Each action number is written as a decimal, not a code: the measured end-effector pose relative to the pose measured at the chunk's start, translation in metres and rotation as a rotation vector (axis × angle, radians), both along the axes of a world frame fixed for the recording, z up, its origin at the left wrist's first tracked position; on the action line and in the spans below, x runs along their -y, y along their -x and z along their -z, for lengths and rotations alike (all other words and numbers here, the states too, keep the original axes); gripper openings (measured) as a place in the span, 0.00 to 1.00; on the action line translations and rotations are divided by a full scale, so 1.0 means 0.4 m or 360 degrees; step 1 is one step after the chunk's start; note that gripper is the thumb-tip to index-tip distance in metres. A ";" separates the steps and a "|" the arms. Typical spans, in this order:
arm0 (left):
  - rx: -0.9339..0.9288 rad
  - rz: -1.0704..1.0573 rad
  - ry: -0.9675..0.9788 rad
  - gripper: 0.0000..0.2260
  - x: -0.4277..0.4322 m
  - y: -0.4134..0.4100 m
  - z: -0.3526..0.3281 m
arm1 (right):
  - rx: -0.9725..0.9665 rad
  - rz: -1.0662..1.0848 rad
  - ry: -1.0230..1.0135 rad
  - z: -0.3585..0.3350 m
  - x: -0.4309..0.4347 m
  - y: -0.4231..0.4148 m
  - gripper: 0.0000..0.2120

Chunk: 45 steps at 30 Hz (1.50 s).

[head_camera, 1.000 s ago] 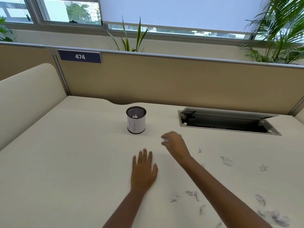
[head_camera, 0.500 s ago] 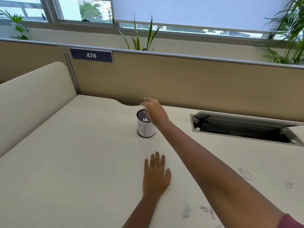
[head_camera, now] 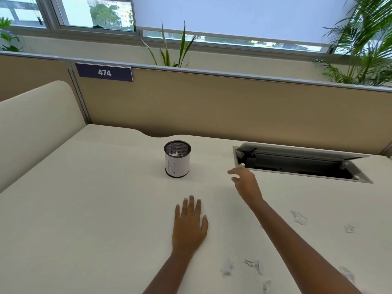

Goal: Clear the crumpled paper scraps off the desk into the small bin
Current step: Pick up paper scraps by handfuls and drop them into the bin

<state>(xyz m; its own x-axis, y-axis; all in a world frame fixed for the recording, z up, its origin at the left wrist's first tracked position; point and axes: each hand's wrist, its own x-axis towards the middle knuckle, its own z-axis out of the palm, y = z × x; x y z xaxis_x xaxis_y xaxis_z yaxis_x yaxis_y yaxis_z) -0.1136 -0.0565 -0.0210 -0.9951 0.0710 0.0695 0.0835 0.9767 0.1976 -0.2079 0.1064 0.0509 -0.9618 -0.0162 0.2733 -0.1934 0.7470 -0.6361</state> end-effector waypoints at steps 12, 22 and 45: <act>-0.0026 0.0046 0.0036 0.24 -0.062 -0.028 -0.001 | 0.0612 -0.0162 -0.0335 0.084 -0.224 -0.152 0.23; 0.0110 0.0037 0.0008 0.23 -0.073 -0.050 -0.002 | 0.0296 -0.0039 -0.0628 0.129 -0.212 -0.294 0.13; 0.0956 -0.1147 -0.3505 0.16 -0.131 0.033 -0.215 | -0.0044 -0.0065 0.0194 0.023 -0.033 -0.285 0.09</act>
